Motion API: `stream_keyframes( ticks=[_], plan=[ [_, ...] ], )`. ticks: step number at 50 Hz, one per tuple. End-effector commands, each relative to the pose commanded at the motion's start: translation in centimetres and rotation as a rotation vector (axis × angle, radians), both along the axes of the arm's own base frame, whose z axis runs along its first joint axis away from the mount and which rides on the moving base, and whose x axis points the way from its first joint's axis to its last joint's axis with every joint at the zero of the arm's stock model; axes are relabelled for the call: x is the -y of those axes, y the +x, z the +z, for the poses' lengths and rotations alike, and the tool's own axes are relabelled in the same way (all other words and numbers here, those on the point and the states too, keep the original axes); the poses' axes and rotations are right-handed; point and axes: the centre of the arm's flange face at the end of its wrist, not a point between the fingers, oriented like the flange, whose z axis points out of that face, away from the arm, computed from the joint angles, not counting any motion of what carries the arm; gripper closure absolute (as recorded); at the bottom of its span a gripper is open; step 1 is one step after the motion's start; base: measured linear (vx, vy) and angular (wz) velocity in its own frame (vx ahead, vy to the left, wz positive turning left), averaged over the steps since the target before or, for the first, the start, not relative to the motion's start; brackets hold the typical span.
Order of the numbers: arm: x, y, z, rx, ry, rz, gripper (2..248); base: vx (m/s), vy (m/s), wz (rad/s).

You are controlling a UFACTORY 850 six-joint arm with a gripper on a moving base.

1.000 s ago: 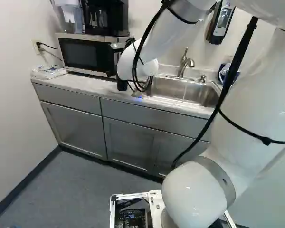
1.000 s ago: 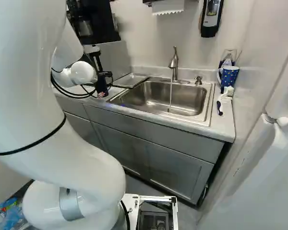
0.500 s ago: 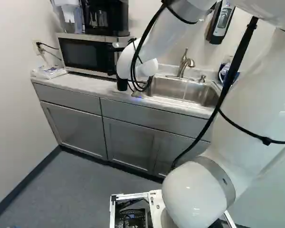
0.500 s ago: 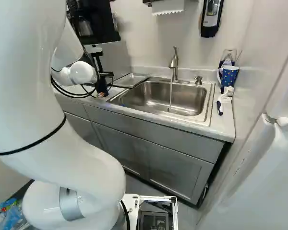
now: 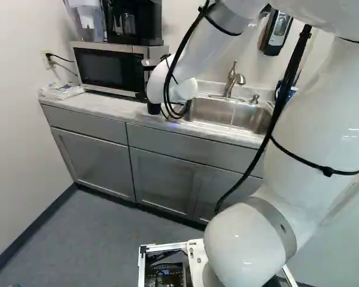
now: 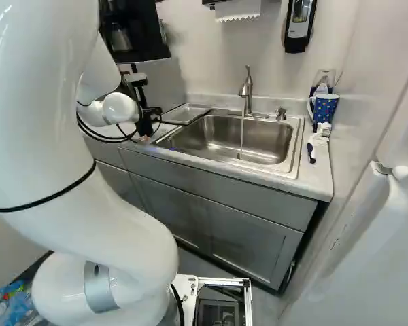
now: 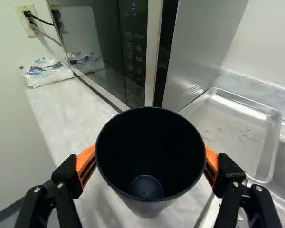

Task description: Rinse the cup and place it in the tray

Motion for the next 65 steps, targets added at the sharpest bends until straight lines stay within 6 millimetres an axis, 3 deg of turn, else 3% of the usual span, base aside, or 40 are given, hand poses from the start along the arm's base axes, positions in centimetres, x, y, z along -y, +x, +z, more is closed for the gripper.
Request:
stream_keyframes(
  ticks=[28,49,65],
  plan=[
    [-0.1,0.2,0.4,0.058,0.024,0.003,3,0.000,0.000,0.000],
    [-0.3,0.6,-1.0,0.074,0.034,0.004,3,0.000,0.000,0.000],
    [-0.2,0.5,-0.9,0.084,0.041,0.002,3,0.000,0.000,0.000]
  ],
)
